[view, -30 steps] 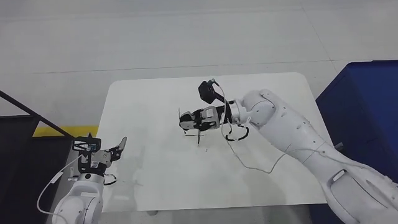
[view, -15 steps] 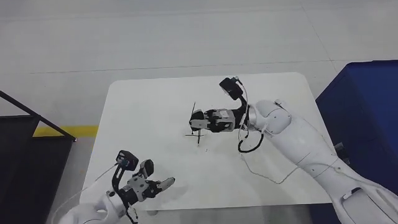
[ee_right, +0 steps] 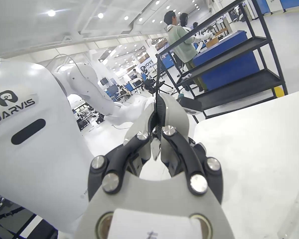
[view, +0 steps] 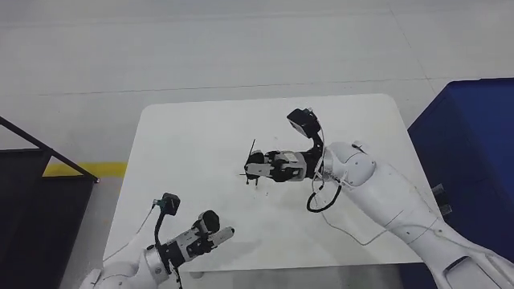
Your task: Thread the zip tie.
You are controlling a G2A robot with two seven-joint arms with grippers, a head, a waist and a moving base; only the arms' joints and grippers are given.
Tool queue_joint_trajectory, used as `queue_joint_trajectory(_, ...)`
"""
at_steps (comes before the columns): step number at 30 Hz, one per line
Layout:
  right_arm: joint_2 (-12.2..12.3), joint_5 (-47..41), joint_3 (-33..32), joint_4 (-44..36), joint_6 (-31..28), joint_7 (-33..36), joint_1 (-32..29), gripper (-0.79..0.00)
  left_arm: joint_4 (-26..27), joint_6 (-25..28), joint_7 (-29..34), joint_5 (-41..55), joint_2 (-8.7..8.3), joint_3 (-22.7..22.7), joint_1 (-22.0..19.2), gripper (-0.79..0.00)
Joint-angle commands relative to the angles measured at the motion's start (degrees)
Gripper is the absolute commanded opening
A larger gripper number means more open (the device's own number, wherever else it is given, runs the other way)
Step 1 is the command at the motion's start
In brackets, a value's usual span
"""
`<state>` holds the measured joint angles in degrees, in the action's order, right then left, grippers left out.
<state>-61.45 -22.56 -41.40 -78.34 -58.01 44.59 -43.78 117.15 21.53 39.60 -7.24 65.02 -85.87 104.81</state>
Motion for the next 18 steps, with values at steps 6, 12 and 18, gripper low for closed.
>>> queue_joint_trajectory(6, -0.29, 11.70, -3.17, -1.80, 0.01, -4.44, -3.52, -0.785, -0.82, -15.66, 5.52, 24.13, 0.31, 4.16, -5.31, 0.000)
queue_joint_trajectory(12, -0.30, 11.77, -3.15, -1.97, 0.23, -4.59, -3.67, -0.785, -0.82, -15.66, 5.52, 24.13, 0.31, 4.16, -5.31, 0.000)
queue_joint_trajectory(18, -0.57, 14.13, -3.08, -3.37, 1.54, -5.89, -4.96, -0.785, -1.23, -19.59, 3.35, 31.45, 0.72, 6.76, -6.49, 0.000)
